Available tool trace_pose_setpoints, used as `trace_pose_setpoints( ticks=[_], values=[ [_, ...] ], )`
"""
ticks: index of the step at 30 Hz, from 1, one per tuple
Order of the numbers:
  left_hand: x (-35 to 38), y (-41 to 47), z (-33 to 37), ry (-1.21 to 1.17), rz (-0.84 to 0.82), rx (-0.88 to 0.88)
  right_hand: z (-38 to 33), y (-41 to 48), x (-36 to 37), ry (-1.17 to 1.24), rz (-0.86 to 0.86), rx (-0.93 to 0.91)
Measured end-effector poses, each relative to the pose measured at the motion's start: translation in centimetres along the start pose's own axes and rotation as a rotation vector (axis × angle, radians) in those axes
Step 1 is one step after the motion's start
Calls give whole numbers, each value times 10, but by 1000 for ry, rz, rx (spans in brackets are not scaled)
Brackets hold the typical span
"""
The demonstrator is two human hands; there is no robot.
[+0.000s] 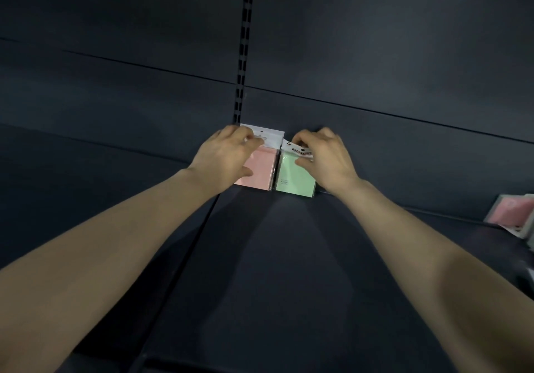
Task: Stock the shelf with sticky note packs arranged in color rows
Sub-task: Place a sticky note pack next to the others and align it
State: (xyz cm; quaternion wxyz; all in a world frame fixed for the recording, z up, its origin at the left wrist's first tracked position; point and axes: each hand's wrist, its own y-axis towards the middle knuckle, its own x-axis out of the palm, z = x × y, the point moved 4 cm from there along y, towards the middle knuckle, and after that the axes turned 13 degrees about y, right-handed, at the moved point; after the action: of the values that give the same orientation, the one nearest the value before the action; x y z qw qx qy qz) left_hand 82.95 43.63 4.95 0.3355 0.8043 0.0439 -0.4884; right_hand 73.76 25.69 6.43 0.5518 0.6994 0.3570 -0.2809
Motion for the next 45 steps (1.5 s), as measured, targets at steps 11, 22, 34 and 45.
trace_pose_setpoints(
  ticks=[11, 22, 34, 45],
  values=[
    [-1, -4, 4, -5, 21, 12, 0, -7, -2, -118, 64, -42],
    [-24, -7, 23, 10, 157, 60, 0, -68, -53, -304, 136, -89],
    [9, -6, 24, 135, 56, 93, -3, -100, -49, -383, 102, -68],
    [17, 4, 26, 195, 75, 68, -4, -89, -37, -366, 68, -72]
  ],
)
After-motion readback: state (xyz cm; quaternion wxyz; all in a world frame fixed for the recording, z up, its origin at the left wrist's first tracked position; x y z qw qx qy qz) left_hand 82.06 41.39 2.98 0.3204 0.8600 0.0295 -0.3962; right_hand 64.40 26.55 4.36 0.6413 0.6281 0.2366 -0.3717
